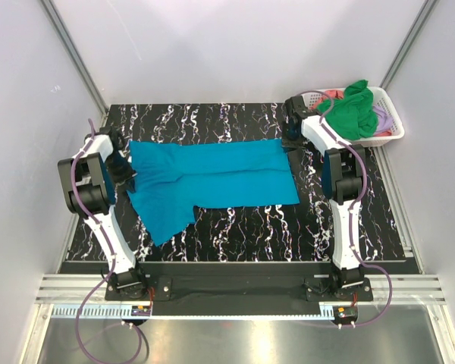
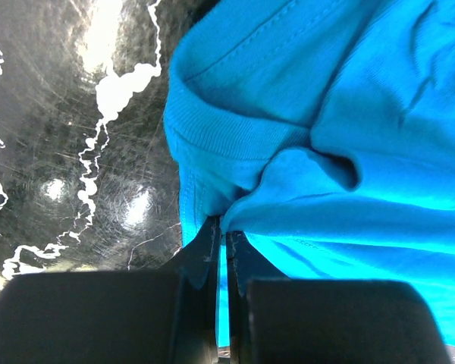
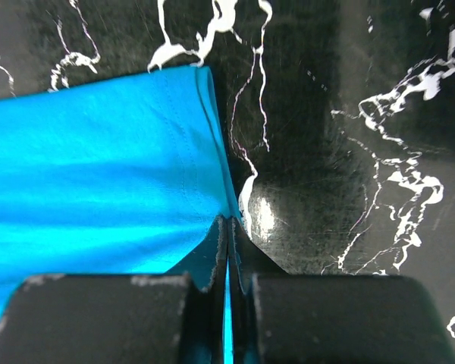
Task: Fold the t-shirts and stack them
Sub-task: Fold the tshirt
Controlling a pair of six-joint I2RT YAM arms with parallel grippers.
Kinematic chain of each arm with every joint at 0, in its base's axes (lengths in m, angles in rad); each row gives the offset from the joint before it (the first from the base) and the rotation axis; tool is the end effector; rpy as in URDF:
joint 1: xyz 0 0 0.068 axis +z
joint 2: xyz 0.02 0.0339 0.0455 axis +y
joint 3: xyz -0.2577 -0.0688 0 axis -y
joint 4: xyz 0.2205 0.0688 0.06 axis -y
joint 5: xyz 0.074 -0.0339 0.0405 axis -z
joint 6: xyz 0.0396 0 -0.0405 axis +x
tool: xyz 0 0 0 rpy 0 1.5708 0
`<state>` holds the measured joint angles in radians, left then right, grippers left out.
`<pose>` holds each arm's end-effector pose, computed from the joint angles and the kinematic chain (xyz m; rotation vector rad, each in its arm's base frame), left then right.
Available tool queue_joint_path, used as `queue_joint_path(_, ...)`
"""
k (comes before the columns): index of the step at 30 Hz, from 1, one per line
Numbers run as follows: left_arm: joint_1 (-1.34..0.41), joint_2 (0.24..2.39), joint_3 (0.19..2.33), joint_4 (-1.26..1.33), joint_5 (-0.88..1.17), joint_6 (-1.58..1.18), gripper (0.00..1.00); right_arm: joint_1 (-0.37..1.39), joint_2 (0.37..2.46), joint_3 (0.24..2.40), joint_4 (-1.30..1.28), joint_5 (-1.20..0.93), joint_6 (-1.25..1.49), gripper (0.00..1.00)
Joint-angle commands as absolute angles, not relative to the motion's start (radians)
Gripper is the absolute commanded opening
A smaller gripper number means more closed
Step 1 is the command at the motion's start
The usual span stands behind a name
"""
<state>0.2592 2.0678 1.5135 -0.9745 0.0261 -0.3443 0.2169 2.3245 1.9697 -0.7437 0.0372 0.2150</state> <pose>0.3547 0.0930 0.1615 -0.9206 2.9606 -0.0432 0.4648 0.1009 0.1799 0.0094 2.6711 0.0892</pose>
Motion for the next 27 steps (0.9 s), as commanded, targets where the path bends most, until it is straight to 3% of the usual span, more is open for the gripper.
queue_joint_path(1,0.265,2.029,1.499,-0.968,-0.026,-0.339,0.00,0.219,2.313,2.022,-0.752,0.081,0.203,0.02)
queue_joint_path(18,0.265,2.003,1.465,-0.972,-0.012,-0.350,0.01,0.212,2.392,2.102,-0.765,0.018,0.215,0.02)
queue_joint_path(20,0.264,1.977,1.463,-0.988,-0.026,-0.347,0.15,0.212,2.367,2.091,-0.769,0.018,0.210,0.11)
queue_joint_path(23,0.265,1.948,1.499,-1.011,-0.025,-0.339,0.25,0.213,2.326,2.109,-0.802,0.006,0.201,0.25)
queue_joint_path(27,0.264,1.867,1.506,-1.017,-0.009,-0.359,0.45,0.212,2.275,2.134,-0.938,0.003,0.236,0.34)
